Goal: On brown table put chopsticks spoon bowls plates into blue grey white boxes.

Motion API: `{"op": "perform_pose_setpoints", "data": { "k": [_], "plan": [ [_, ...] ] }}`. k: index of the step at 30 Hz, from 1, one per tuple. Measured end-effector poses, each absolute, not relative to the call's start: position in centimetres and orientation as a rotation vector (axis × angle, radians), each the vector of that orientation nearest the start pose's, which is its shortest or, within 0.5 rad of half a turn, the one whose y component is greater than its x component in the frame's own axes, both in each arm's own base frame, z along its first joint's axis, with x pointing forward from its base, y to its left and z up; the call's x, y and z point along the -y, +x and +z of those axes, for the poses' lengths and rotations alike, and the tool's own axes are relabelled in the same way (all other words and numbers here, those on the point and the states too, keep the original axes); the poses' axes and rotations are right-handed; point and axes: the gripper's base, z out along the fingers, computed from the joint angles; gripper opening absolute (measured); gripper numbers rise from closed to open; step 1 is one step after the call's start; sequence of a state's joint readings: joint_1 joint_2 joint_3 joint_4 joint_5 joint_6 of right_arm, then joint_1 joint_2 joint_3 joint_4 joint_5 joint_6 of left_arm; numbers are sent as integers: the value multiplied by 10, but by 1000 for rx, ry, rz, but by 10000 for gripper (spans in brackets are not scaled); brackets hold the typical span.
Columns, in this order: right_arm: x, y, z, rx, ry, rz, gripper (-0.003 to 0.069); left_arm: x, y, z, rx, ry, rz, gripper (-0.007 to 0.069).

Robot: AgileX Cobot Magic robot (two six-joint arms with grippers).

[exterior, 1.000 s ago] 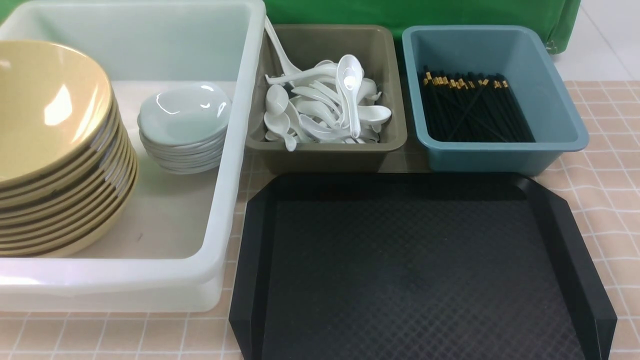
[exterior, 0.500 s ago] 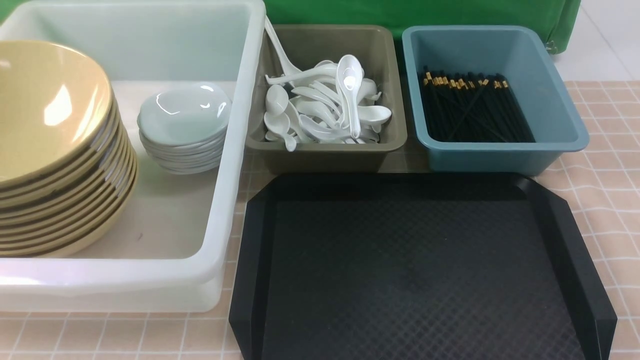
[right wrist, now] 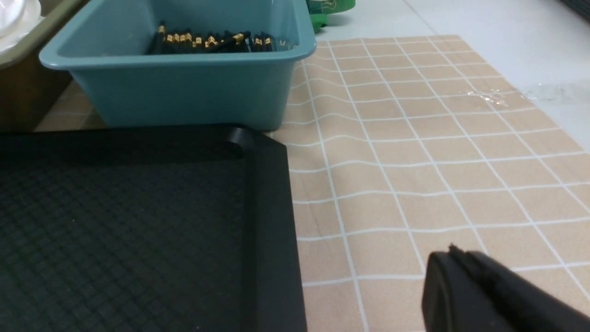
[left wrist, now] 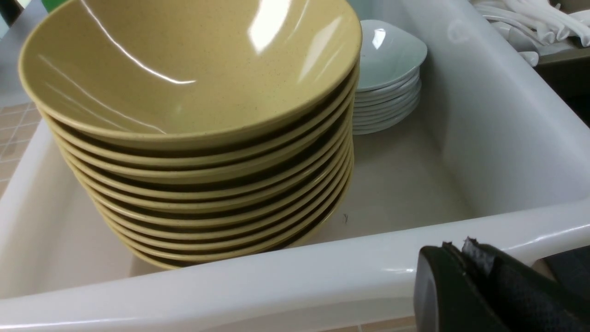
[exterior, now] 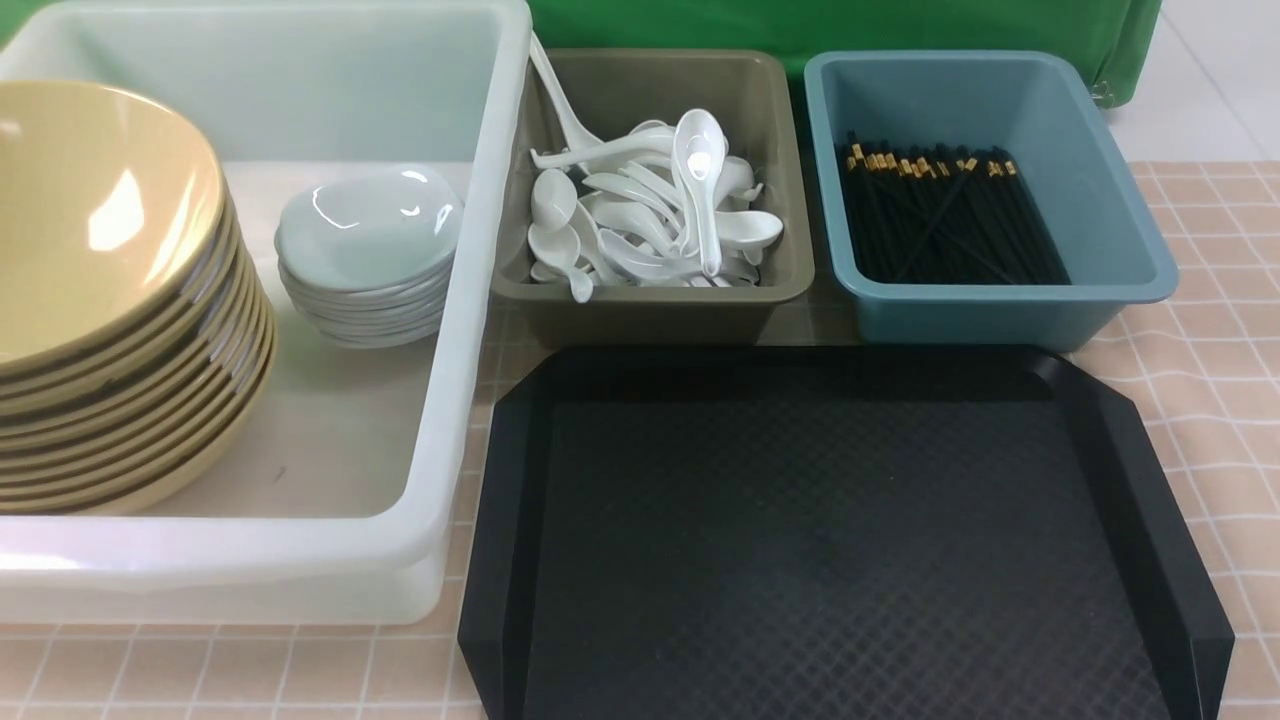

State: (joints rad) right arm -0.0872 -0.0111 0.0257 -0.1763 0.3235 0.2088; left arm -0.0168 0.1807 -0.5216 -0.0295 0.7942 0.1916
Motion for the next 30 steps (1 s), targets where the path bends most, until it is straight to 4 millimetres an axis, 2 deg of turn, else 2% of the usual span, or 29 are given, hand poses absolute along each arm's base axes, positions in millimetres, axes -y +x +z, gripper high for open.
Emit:
{"op": "perform_pose_setpoints", "data": {
  "k": [18, 23, 27, 30],
  "plan": [
    [10, 53, 176, -1811, 156, -84, 38, 2, 33, 303, -1928, 194, 85, 1],
    [10, 53, 176, -1811, 156, -84, 41, 5, 35, 297, -1941, 185, 30, 1],
    [10, 53, 176, -1811, 156, -84, 44, 6, 39, 301, -1867, 170, 25, 1],
    [10, 53, 176, -1811, 156, -84, 46, 4, 44, 302, -1749, 149, 40, 1]
  ]
}}
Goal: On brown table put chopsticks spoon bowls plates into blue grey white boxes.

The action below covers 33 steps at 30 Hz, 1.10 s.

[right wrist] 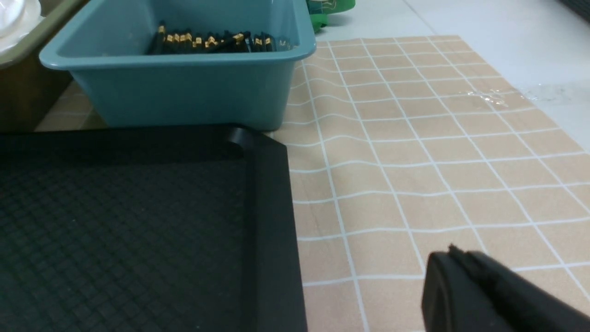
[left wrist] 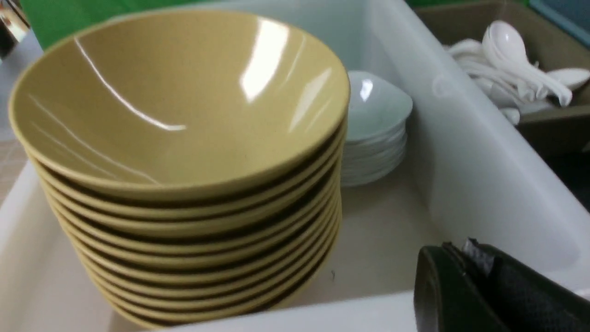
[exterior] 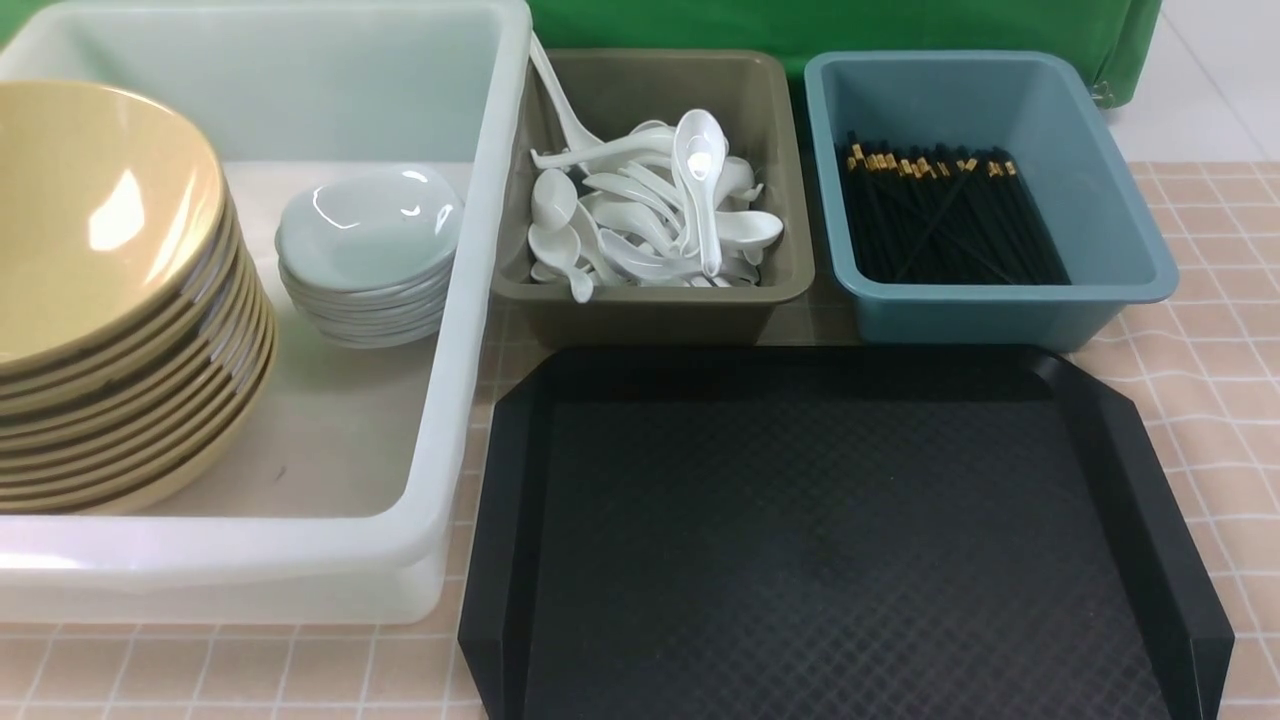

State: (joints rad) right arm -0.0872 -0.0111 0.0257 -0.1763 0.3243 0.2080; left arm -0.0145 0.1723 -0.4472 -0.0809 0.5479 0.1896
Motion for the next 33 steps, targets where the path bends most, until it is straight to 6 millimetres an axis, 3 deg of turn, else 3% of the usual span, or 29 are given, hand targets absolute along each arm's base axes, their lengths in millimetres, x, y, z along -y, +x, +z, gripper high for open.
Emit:
{"op": "perform_pose_setpoints", "data": {
  "k": [3, 4, 10, 12, 15, 20, 23, 33],
  "plan": [
    [10, 53, 176, -1811, 156, -84, 47, 3, 46, 297, -1643, 125, 72, 1],
    [10, 53, 176, -1812, 156, -84, 48, 1, 46, 288, -1539, 98, 94, 1],
    [10, 53, 176, -1813, 156, -84, 48, -2, 50, 244, -1413, 42, 133, 1],
    [10, 53, 176, -1813, 156, -84, 48, -3, 54, 224, -1434, 36, 131, 1],
    [10, 53, 176, -1813, 156, -84, 48, -3, 56, 209, -1483, 25, 116, 1],
    [10, 53, 176, -1812, 156, -83, 48, -2, 56, 186, -1710, 12, 68, 1],
    [10, 53, 176, -1812, 156, -84, 48, -1, 54, 177, -1805, 8, 44, 1],
    [10, 53, 176, -1813, 156, -84, 48, 0, 54, 177, -1806, -2, 33, 1]
  ]
}}
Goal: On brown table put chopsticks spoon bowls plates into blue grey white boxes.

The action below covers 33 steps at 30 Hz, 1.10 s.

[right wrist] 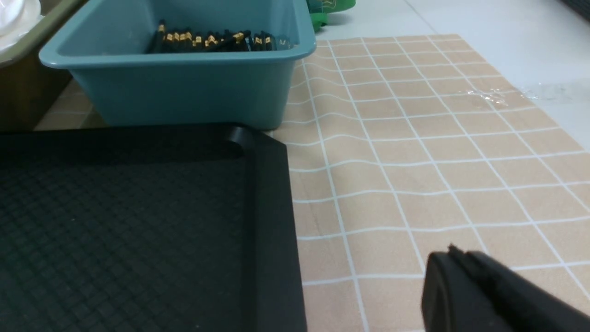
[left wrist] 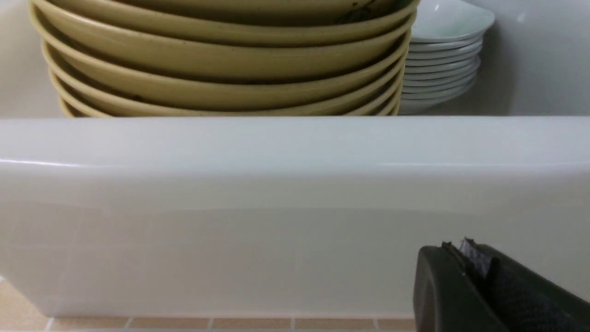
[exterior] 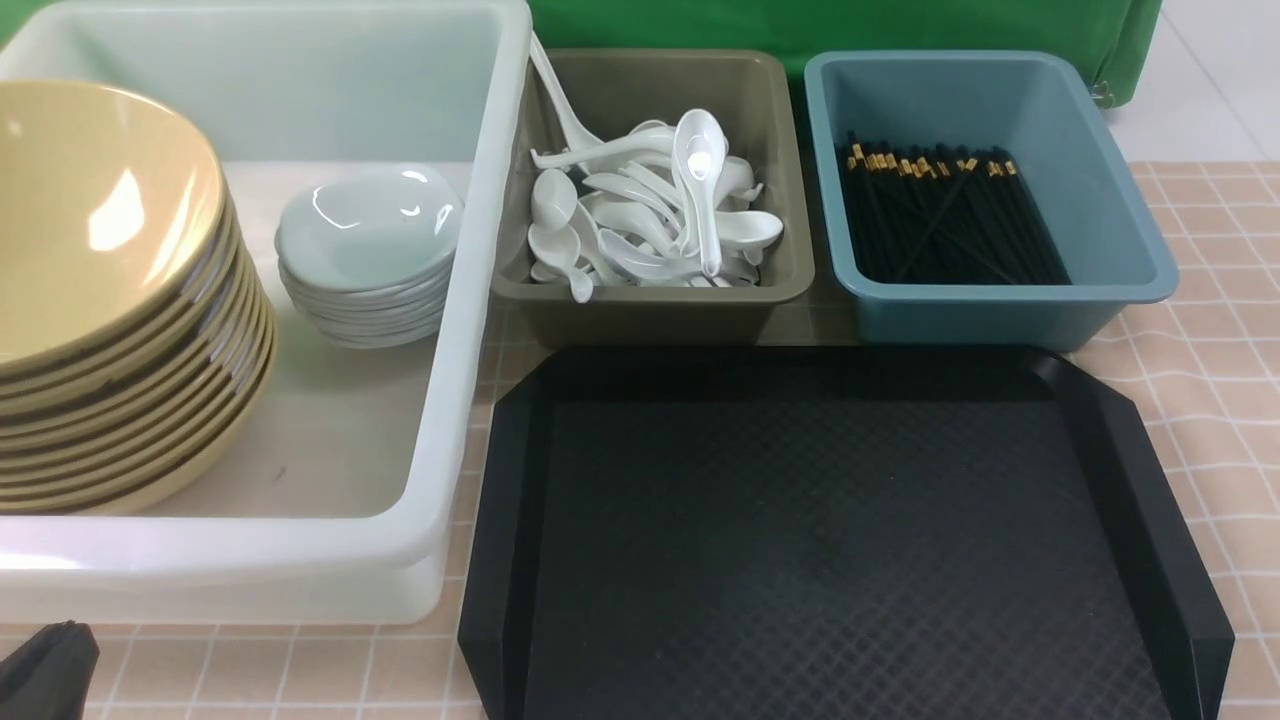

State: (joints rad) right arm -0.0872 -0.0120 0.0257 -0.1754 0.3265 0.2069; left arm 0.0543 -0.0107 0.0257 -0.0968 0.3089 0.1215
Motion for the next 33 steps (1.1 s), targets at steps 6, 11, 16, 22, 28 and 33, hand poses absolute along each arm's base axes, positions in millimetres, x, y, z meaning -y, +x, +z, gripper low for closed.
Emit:
{"op": "perform_pose_setpoints", "data": {
  "k": [6, 11, 16, 22, 28, 33],
  "plan": [
    [10, 53, 176, -1813, 156, -84, 50, 0, 54, 177, -1806, -2, 33, 1],
    [10, 53, 176, -1813, 156, -84, 53, -1, 54, 177, -1807, 14, 58, 1],
    [10, 53, 176, -1813, 156, -84, 59, -2, 54, 177, -1808, 34, 87, 1],
    [10, 53, 176, -1813, 156, -84, 66, -2, 54, 177, -1808, 38, 92, 1],
    [10, 53, 176, -1813, 156, -84, 71, -2, 54, 177, -1808, 39, 93, 1],
    [10, 53, 176, -1813, 156, -84, 79, -2, 54, 177, -1808, 37, 92, 1]
  ]
}}
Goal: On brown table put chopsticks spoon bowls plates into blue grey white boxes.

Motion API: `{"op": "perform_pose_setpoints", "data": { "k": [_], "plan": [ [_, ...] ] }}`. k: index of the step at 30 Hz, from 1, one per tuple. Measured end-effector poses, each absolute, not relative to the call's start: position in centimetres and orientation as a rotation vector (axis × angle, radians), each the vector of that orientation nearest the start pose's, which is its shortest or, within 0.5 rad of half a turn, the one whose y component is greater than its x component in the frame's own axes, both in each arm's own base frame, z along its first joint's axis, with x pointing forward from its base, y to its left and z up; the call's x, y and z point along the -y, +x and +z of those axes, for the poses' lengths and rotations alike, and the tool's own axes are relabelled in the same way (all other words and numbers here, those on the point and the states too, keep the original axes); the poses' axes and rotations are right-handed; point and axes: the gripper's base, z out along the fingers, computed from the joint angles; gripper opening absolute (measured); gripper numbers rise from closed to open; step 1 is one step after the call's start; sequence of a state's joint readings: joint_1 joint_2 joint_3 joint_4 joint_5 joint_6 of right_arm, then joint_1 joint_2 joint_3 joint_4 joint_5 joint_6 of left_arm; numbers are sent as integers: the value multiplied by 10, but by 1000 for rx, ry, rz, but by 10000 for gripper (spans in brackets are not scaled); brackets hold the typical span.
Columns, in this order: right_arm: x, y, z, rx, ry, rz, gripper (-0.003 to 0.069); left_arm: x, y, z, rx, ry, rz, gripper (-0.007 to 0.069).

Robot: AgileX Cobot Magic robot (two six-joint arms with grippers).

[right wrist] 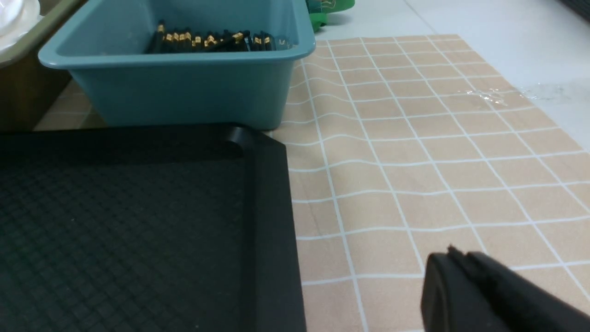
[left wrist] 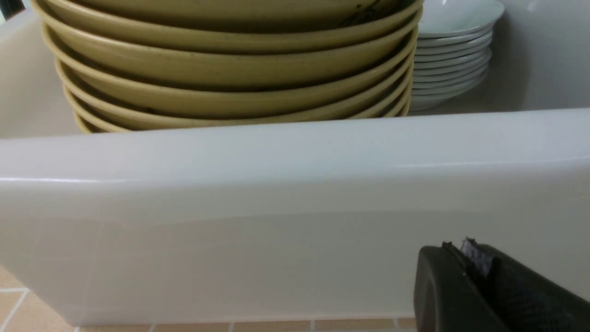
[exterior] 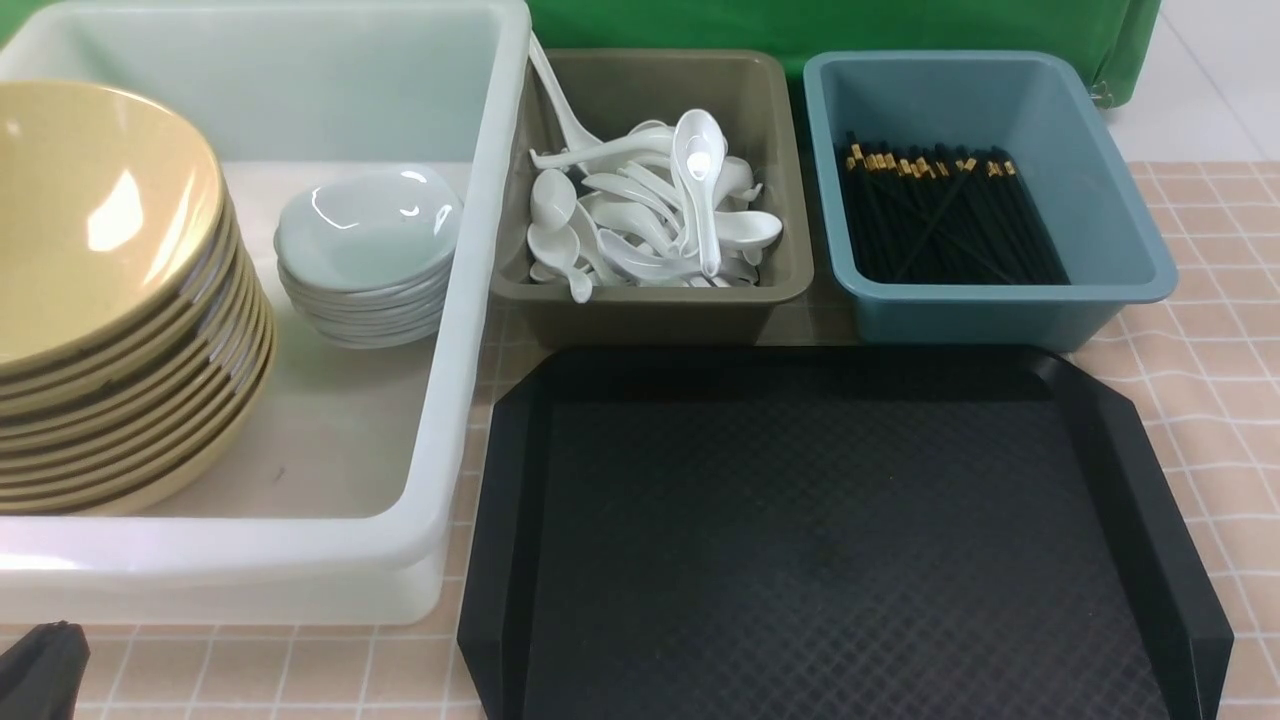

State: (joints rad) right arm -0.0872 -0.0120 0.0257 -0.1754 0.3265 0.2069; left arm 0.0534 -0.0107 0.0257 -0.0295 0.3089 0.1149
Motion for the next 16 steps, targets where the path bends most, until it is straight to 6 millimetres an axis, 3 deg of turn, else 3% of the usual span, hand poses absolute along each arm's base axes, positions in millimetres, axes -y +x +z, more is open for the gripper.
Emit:
{"op": "perform_pose_setpoints", "data": {
  "k": [16],
  "plan": [
    [10, 53, 176, -1813, 156, -84, 98, -2, 54, 177, -1808, 37, 92, 1]
  ]
}}
